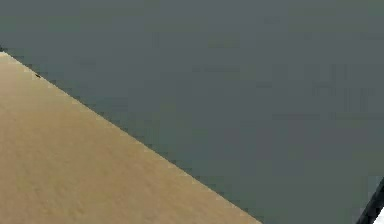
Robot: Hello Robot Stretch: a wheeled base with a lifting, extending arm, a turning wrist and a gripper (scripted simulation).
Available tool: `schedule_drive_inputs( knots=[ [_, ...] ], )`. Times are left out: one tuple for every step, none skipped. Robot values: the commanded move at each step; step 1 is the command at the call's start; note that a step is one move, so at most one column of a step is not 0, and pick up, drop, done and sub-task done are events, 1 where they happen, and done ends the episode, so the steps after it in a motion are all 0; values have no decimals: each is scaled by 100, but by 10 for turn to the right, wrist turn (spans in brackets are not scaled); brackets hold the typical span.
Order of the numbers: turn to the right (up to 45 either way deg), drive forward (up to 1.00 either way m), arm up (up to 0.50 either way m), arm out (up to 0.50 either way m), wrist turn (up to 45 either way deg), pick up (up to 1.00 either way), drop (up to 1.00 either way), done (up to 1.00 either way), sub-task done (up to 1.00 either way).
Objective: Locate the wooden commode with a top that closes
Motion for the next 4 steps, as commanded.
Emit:
schedule_drive_inputs(
  knots=[
    [-450,0,0,0,0,0,0,0,0],
    [-30,0,0,0,0,0,0,0,0],
    [0,100,0,0,0,0,0,0,0],
    [0,100,0,0,0,0,0,0,0]
  ],
)
